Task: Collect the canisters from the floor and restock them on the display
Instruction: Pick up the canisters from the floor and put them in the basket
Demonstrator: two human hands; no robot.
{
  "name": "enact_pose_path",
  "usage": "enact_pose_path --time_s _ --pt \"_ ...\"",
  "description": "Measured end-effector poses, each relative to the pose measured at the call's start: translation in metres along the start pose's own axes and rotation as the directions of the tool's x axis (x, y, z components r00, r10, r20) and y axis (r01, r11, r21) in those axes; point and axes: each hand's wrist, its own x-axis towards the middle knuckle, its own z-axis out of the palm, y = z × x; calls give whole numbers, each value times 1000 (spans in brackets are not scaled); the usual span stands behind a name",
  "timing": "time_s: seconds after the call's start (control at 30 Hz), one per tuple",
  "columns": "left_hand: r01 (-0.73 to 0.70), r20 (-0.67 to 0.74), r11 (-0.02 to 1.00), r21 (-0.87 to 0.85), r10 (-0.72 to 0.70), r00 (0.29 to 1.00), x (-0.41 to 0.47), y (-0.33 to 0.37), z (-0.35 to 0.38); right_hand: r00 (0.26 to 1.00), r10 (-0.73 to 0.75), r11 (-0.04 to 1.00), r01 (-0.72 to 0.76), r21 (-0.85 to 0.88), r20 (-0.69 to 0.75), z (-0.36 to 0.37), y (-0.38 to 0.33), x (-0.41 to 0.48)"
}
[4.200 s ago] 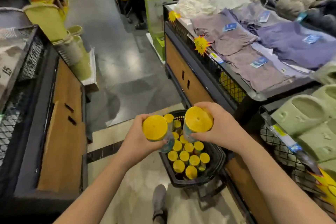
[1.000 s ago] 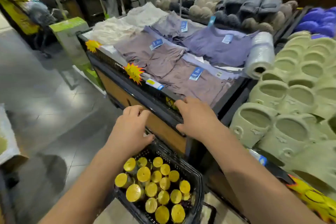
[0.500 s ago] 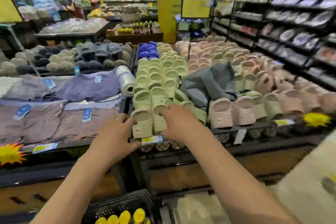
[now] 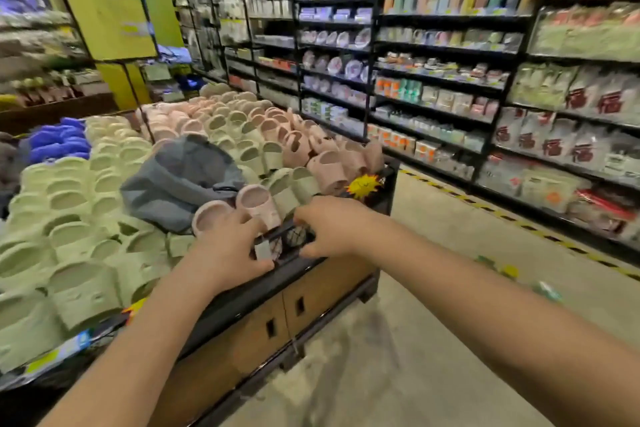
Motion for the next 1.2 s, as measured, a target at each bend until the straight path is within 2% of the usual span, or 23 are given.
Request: enact_pose_path --time_s 0.2,0.33,0.5,0.63,0.87,1.2 --pt "-224 -9 973 -48 224 975 108 159 3 965 259 966 -258 30 -30 12 155 -109" --pt "-374 -6 923 -90 375 927 163 255 10 909 417 903 -412 123 -19 27 240 -170" --pt "-494 -2 863 -107 497 868 241 342 25 808 588 796 -567 211 -45 54 335 -215" --pt "-571 42 814 -111 578 815 315 396 46 732 680 719 -657 224 -36 73 410 -211" --pt "-657 93 741 -137 670 737 476 463 89 646 764 626 -743 234 6 92 555 -152" --pt "-675 203 712 -196 703 682 650 527 125 614 779 568 -776 275 123 124 712 -86"
